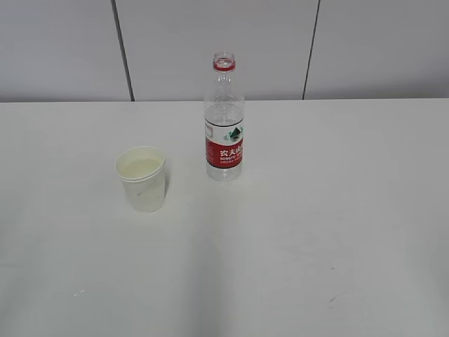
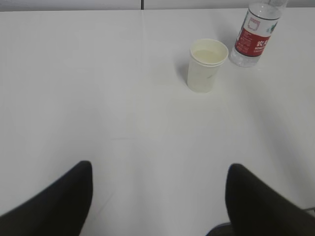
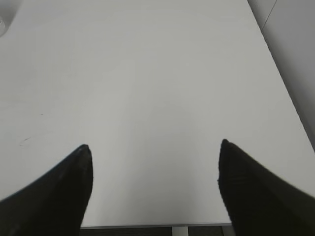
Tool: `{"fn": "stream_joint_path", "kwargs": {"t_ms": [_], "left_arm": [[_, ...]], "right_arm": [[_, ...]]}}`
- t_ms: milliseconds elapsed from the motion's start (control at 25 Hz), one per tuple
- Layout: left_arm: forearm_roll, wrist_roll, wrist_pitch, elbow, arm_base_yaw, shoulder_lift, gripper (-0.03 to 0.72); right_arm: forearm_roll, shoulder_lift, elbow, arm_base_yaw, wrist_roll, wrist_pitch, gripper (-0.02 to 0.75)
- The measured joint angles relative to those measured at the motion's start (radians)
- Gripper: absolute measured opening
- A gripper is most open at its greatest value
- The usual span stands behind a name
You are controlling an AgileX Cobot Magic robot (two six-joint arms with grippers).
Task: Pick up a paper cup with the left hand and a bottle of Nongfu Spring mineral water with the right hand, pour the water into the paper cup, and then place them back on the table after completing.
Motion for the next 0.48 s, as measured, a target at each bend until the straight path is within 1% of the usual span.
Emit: {"fn": "stream_joint_path", "kwargs": {"t_ms": [480], "left_arm": [[-0.001,0.000,0.000,0.000,0.000,0.000,0.503]], "right_arm": [[0.000,0.000,0.000,0.000,0.002,0.000,0.587]]}}
